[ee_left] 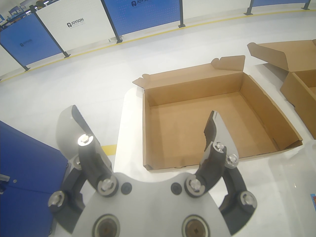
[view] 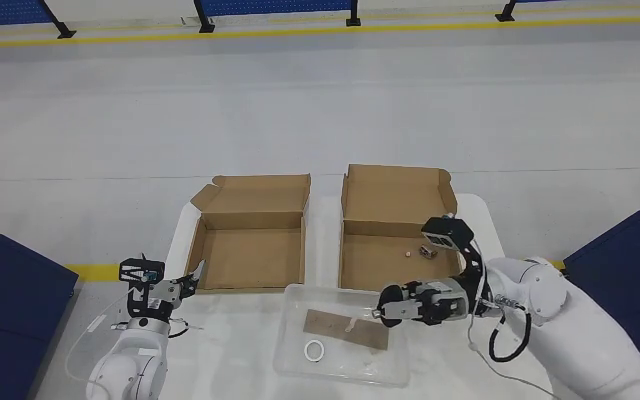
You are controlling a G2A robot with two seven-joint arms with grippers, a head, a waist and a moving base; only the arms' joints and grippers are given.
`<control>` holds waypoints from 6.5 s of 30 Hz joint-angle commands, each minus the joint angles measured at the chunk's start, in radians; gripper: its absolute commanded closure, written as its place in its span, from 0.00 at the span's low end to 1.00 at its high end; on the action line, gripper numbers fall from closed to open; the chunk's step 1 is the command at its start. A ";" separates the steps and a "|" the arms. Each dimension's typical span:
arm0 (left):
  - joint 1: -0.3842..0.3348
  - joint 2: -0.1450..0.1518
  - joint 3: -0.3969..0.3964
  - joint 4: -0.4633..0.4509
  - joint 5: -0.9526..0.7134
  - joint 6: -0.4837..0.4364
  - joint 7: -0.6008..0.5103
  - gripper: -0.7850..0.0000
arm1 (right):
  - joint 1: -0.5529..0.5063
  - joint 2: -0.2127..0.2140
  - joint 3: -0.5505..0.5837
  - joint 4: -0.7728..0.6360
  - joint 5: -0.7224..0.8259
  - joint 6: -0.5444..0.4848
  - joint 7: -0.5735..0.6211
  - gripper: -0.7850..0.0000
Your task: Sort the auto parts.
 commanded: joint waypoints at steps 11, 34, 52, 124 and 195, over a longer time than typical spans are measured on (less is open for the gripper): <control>0.000 0.000 0.000 0.000 0.000 0.000 0.000 0.00 | 0.046 -0.029 0.028 -0.032 0.336 0.084 0.121 1.00; 0.000 0.000 0.000 0.000 0.000 0.000 0.000 0.00 | 0.051 -0.084 0.022 -0.069 0.619 0.219 0.176 1.00; 0.000 0.000 0.000 0.000 0.000 0.000 0.000 0.00 | 0.045 -0.117 0.018 -0.061 0.740 0.296 0.170 1.00; 0.000 0.000 0.000 0.000 0.000 0.000 0.000 0.00 | -0.063 -0.276 0.144 -0.135 0.809 0.520 0.071 1.00; 0.000 0.000 0.000 0.000 0.000 0.000 0.000 0.00 | -0.110 -0.170 0.540 -0.068 -0.282 1.024 0.253 1.00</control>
